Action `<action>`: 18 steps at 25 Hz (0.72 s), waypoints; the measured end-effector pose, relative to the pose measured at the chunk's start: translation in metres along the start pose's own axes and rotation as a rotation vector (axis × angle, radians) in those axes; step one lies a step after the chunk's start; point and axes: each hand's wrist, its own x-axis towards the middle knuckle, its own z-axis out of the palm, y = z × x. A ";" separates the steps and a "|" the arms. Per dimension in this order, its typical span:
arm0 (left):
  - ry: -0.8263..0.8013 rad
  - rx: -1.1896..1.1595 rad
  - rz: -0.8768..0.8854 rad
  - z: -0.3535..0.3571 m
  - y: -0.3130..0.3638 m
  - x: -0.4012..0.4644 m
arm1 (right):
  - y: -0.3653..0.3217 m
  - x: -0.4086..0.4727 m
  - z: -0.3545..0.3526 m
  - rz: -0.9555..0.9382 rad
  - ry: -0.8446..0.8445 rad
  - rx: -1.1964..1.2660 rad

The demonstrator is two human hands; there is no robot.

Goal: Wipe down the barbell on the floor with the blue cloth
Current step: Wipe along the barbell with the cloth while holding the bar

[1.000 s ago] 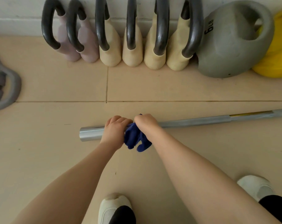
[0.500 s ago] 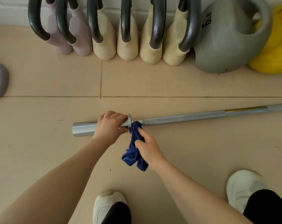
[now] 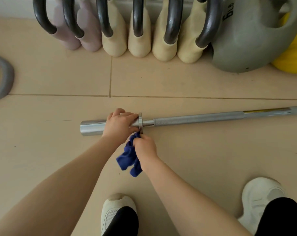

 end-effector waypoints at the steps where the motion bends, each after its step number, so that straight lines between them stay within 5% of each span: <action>1: -0.010 0.001 0.002 -0.001 -0.001 -0.001 | 0.004 -0.001 -0.005 -0.037 0.024 -0.050; 6: -0.099 0.069 -0.014 -0.008 -0.002 0.002 | -0.002 -0.005 -0.036 -0.304 0.211 -0.013; 11: -0.105 0.049 -0.100 -0.008 0.007 0.009 | -0.042 0.013 -0.038 -0.309 -0.106 -0.065; 18: 0.070 0.015 -0.096 -0.010 0.005 0.019 | -0.017 0.019 -0.042 -0.325 -0.162 -0.129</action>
